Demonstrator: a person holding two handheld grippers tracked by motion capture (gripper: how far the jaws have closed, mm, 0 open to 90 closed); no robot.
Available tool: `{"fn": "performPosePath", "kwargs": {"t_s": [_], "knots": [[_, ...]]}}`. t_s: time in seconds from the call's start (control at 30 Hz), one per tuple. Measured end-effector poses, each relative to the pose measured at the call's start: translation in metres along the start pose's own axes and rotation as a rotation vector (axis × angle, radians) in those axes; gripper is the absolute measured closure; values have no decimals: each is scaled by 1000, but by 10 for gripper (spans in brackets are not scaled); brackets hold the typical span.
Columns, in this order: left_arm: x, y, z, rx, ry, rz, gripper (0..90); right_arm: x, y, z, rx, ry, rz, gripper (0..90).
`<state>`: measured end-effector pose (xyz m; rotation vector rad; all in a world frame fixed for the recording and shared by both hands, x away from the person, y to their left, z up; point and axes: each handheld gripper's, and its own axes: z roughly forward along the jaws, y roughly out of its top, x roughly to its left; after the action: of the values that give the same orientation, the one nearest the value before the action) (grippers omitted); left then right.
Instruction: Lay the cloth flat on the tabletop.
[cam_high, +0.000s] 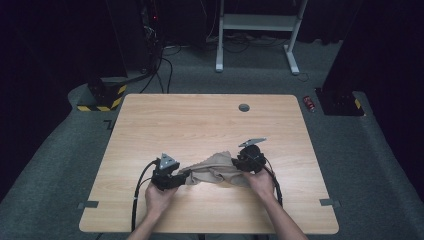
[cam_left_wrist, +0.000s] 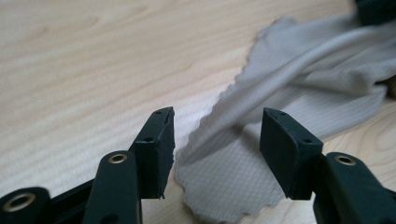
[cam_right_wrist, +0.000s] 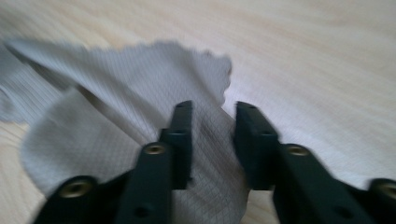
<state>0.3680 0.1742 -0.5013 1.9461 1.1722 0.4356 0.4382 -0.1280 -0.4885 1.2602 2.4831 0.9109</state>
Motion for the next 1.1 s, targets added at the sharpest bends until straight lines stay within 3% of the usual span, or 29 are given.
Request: {"fn": "performPosePath", "kwargs": {"t_s": [0.03,0.1,0.17,0.2,0.27,0.33,0.4,0.47,0.53,0.63,0.73,0.8,0.97,1.1], "knots": [[1,3,0,10,-6,5,443,2,-1,3,26,-2,-12,818],[1,10,3,34,-26,7,421,7,-3,4,17,1,-53,888],[0,16,7,42,-31,20,418,9,-2,3,8,11,-61,890],[-1,21,12,46,-44,19,413,16,-2,-2,-38,34,-95,890],[-4,31,21,62,-51,38,410,21,-2,-6,-67,53,-121,889],[-6,38,27,71,-64,37,406,25,-3,-7,-74,61,-130,889],[-13,55,42,85,-106,46,397,34,-8,-7,-74,71,-184,887],[-15,60,46,91,-119,49,391,37,-10,-6,-78,77,-192,887],[-28,73,61,117,-163,80,384,45,-15,-3,-89,94,-216,885],[-41,78,73,154,-198,91,377,53,-18,0,-96,99,-247,879],[-45,79,80,174,-202,101,383,56,-20,0,-106,102,-249,870],[-51,78,87,200,-206,106,433,57,-20,-1,-116,99,-252,864],[-56,74,93,242,-190,162,876,61,-24,-4,-136,95,-262,829],[-52,75,83,223,-166,180,894,61,-26,-11,-162,98,-252,676]]}}
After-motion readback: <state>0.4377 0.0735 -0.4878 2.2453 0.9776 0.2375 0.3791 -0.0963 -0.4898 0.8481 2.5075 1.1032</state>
